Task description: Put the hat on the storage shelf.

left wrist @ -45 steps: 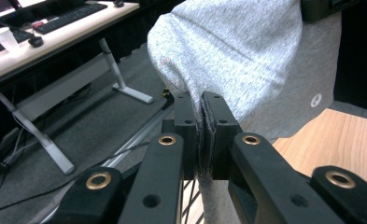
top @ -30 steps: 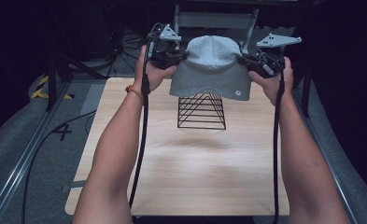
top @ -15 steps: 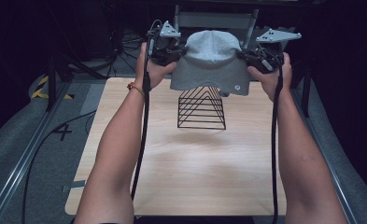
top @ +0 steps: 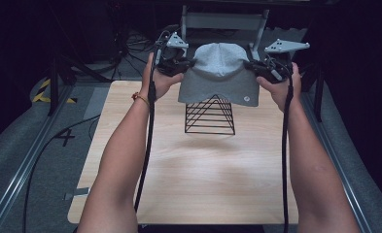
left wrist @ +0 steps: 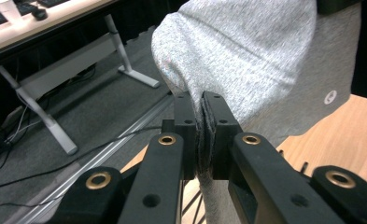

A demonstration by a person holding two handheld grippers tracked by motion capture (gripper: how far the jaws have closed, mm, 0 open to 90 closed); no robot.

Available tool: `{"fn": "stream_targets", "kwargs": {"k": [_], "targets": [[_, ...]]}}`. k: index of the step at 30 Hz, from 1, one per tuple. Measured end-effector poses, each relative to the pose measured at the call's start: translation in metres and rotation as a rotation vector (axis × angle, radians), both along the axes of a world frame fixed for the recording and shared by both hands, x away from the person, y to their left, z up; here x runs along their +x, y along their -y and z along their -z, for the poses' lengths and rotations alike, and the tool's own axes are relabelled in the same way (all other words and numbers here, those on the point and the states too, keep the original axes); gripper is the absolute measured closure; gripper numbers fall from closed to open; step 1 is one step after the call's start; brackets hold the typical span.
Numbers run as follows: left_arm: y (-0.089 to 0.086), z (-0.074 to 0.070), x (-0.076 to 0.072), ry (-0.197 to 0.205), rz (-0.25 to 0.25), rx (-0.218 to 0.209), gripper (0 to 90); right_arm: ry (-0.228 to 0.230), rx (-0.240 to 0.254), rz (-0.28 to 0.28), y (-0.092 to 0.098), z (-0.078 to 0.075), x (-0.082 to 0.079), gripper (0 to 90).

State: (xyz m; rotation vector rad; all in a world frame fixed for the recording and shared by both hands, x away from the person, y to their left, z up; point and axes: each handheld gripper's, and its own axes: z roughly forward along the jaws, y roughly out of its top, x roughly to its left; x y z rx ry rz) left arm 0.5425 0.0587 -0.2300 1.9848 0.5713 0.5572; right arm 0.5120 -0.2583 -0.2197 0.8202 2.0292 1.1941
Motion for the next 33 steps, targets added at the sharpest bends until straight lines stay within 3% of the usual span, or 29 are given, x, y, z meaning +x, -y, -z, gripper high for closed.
{"fn": "stream_targets", "kwargs": {"k": [15, 17, 26, 27, 30, 33], "targets": [[-0.004, -0.015, -0.025, 0.038, 0.069, -0.023, 85.4, 0.019, 0.005, -0.028, 0.007, -0.007, -0.017, 84.5], [-0.004, -0.014, -0.026, 0.039, 0.074, -0.006, 85.4, 0.018, -0.003, -0.028, 0.006, -0.007, -0.018, 84.5], [-0.008, 0.008, -0.025, 0.009, 0.074, -0.009, 85.4, -0.002, -0.018, -0.044, 0.004, 0.006, -0.02, 84.4], [-0.011, 0.008, -0.024, 0.007, 0.074, -0.032, 85.4, -0.005, -0.015, -0.047, 0.004, 0.008, -0.019, 84.3], [-0.015, 0.004, -0.024, 0.002, 0.077, -0.062, 85.3, -0.006, -0.011, -0.047, 0.003, 0.009, -0.018, 84.4], [-0.017, -0.004, -0.029, 0.023, 0.094, -0.059, 85.3, 0.004, -0.007, -0.054, 0.004, 0.005, -0.02, 84.3]]}}
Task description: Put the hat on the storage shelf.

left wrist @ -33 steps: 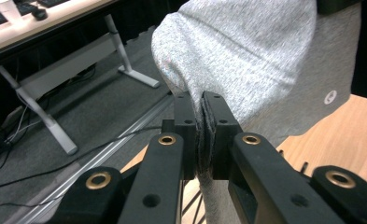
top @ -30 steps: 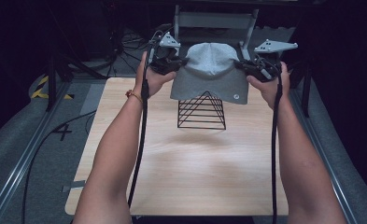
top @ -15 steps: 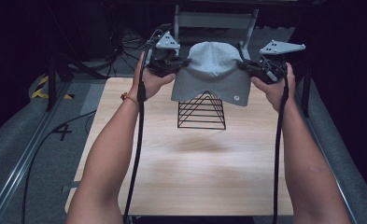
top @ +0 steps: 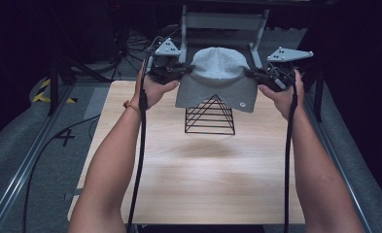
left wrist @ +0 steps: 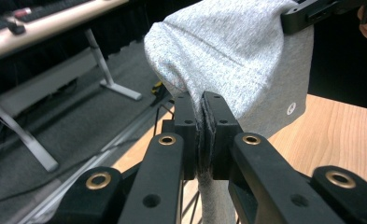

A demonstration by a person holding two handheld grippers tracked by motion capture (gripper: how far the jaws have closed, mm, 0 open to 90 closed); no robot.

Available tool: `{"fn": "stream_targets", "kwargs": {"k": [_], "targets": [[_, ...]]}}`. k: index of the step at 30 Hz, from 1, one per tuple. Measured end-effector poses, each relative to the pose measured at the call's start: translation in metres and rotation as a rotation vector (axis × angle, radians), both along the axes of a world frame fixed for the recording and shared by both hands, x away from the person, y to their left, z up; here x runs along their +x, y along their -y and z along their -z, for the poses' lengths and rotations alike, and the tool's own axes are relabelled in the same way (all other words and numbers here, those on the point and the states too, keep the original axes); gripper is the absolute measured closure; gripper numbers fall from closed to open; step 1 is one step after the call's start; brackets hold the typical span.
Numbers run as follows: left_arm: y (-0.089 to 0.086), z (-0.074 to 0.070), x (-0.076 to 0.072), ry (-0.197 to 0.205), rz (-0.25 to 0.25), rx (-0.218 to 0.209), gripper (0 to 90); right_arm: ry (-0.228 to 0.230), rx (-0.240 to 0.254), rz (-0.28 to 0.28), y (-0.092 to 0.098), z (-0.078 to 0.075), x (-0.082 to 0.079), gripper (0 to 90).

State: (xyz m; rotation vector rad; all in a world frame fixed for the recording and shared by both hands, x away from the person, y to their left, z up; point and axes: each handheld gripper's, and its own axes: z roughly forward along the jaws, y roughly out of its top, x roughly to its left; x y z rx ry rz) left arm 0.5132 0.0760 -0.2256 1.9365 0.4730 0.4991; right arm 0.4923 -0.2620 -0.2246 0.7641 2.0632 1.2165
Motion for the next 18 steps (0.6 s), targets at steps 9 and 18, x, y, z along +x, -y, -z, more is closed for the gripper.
{"fn": "stream_targets", "kwargs": {"k": [9, 18], "targets": [[-0.005, -0.013, -0.021, 0.037, 0.037, 0.009, 85.4, 0.02, -0.012, -0.018, -0.003, -0.012, -0.014, 84.3], [-0.005, 0.012, -0.016, -0.01, 0.035, 0.026, 85.3, 0.006, -0.042, -0.025, -0.008, -0.003, -0.017, 84.2]]}}
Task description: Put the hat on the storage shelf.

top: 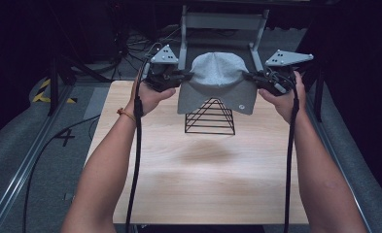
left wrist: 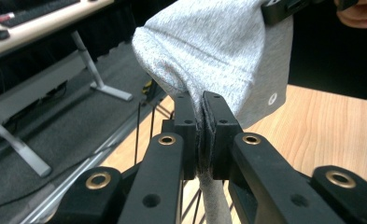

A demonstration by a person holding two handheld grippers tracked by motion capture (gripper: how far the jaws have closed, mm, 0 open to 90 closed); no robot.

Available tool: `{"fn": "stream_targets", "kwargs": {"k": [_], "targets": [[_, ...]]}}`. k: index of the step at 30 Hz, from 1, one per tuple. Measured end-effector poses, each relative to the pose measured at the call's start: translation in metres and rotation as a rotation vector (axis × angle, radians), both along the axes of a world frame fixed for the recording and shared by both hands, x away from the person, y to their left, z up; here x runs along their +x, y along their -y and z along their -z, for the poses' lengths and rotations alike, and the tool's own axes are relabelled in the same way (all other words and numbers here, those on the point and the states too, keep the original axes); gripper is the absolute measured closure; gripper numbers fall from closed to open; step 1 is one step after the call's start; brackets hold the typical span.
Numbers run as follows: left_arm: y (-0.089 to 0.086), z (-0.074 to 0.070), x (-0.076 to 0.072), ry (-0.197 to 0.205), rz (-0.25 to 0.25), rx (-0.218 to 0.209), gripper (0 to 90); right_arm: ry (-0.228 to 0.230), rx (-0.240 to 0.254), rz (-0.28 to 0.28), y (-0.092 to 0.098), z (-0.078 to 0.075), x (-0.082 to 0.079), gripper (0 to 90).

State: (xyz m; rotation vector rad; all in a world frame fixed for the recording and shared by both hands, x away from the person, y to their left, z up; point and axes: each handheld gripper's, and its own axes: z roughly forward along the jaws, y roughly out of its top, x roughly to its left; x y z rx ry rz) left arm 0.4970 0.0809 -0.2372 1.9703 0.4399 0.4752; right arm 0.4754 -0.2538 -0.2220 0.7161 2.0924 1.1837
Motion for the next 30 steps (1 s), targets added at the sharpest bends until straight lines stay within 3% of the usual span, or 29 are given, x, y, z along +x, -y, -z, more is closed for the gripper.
{"fn": "stream_targets", "kwargs": {"k": [12, 21, 30], "targets": [[0.009, 0.038, 0.018, -0.058, -0.033, 0.023, 85.1, -0.056, -0.008, 0.001, 0.0, 0.031, 0.013, 84.2], [0.011, 0.071, 0.026, -0.115, -0.047, -0.003, 85.1, -0.113, -0.01, -0.003, 0.001, 0.064, 0.021, 84.2], [0.013, 0.094, 0.024, -0.124, -0.049, -0.004, 85.1, -0.159, -0.002, -0.002, 0.003, 0.092, 0.022, 84.3]]}}
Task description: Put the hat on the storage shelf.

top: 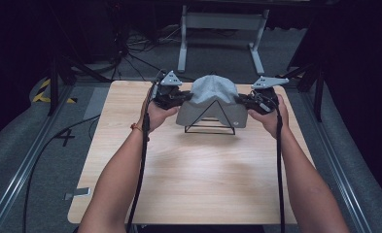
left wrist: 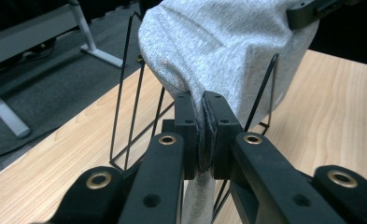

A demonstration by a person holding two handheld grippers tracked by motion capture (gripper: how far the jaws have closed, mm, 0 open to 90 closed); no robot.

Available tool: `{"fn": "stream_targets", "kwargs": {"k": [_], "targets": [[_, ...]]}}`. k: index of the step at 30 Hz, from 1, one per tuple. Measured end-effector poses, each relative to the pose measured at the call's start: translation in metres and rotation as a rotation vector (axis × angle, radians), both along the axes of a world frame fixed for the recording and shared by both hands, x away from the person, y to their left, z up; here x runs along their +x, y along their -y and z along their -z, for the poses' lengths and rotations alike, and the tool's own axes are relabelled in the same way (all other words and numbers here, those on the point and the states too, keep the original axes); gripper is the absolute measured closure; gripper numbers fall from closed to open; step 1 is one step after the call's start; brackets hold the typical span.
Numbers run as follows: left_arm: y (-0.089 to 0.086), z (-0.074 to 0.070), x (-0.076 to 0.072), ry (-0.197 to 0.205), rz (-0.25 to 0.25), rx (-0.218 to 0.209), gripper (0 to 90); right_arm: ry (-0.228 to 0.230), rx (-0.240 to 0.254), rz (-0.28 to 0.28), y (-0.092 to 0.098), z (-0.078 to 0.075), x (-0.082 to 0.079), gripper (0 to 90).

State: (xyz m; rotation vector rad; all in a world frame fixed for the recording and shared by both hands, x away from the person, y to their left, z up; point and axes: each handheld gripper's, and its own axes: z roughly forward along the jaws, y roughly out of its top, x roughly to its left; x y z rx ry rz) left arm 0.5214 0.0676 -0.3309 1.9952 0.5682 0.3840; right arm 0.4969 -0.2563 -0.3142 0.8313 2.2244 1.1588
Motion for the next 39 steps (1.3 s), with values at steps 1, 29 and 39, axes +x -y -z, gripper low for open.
{"fn": "stream_targets", "kwargs": {"k": [1, 29, 39], "targets": [[0.001, 0.002, 0.0, -0.003, 0.001, 0.002, 85.1, -0.003, 0.009, -0.001, 0.0, 0.003, 0.0, 84.4], [0.024, 0.055, 0.001, -0.037, 0.011, 0.18, 85.1, -0.118, -0.087, 0.029, -0.001, 0.066, 0.003, 84.4], [0.026, 0.07, 0.003, -0.067, -0.008, 0.177, 84.9, -0.141, -0.092, 0.041, 0.0, 0.079, 0.007, 84.1]]}}
